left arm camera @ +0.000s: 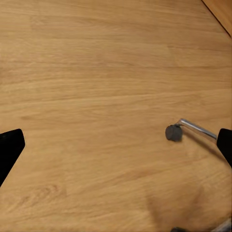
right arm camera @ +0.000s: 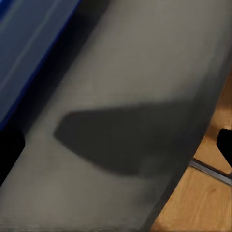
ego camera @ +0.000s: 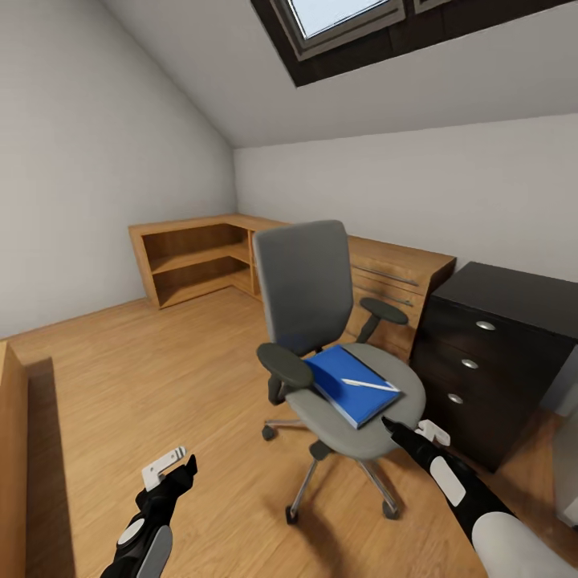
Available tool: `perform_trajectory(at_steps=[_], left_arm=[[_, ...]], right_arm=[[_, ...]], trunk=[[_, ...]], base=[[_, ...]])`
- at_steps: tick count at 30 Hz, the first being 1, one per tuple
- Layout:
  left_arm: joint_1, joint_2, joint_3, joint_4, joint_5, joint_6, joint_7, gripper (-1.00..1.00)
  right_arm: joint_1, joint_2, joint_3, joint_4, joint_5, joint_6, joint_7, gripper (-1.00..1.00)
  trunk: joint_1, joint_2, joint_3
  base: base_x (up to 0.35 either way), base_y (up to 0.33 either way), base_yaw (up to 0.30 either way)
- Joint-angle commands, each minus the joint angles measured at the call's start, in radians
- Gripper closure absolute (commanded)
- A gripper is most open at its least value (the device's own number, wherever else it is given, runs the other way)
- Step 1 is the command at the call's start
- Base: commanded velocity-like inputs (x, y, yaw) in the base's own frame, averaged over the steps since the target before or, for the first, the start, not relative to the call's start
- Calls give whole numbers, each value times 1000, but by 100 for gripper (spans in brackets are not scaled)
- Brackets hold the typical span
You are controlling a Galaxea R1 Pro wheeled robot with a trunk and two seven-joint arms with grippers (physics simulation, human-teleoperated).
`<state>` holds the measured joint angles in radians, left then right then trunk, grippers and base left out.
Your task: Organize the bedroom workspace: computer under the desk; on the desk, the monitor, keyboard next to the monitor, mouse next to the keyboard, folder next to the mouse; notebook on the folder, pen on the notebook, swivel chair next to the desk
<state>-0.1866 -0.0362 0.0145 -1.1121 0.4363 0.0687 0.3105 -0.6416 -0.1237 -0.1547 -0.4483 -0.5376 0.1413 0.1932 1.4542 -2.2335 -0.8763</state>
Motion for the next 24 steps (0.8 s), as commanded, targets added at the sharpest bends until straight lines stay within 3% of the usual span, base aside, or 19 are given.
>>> perform_trajectory(at_steps=[1, 24], left_arm=[[-1, -1, 1, -2, 5, 5, 2, -100], [-1, -1, 1, -2, 5, 5, 1, -100]], right_arm=[[0, 7, 1, 25, -12, 8, 8, -100], [0, 7, 0, 25, -12, 14, 9, -100]], trunk=[[0, 0, -1], [0, 0, -1]], base=[[0, 0, 2], [0, 0, 0]])
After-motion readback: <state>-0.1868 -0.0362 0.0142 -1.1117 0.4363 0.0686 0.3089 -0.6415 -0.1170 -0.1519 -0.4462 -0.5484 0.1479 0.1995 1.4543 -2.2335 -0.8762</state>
